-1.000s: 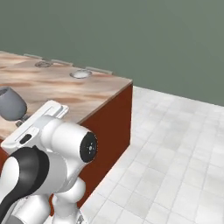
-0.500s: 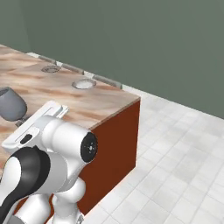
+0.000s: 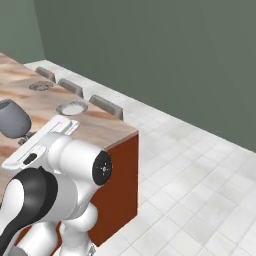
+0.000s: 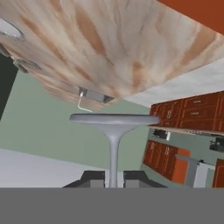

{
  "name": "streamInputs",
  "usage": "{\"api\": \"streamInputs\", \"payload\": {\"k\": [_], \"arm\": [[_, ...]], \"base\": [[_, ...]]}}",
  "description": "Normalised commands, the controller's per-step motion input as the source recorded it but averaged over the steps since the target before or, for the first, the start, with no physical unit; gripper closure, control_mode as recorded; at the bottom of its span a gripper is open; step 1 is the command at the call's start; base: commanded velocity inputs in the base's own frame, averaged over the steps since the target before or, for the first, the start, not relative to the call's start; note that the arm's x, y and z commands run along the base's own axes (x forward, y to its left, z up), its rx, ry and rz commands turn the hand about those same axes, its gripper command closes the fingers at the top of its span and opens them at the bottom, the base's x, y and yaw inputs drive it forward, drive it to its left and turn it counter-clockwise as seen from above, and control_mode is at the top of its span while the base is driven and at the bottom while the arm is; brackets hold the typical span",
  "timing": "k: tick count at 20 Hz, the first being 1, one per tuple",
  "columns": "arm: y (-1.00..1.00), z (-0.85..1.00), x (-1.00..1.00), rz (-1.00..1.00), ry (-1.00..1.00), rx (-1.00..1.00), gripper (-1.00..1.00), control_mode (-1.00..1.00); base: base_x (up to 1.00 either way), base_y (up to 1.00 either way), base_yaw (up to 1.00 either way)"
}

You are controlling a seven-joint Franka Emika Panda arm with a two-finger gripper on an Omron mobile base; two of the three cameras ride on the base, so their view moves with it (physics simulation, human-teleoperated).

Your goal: Retrieve the wine glasses from the counter and place one next to each plate.

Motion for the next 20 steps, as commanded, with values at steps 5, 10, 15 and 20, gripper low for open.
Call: {"api": "streamInputs", "payload": {"k": [5,10,15,20], "arm": [[0.0,0.0,0.0,0.0,0.0,0.0,1.0,1.0],[0.0,0.0,0.0,0.0,0.0,0.0,1.0,1.0],[0.0,0.0,0.0,0.0,0.0,0.0,1.0,1.0],[0.0,0.0,0.0,0.0,0.0,0.0,1.0,1.0]], "base": [[1.0,-1.0,0.25],[0.98,-1.0,0.36],[0.92,-0.95,0.43],[0.9,-0.97,0.43]]}}
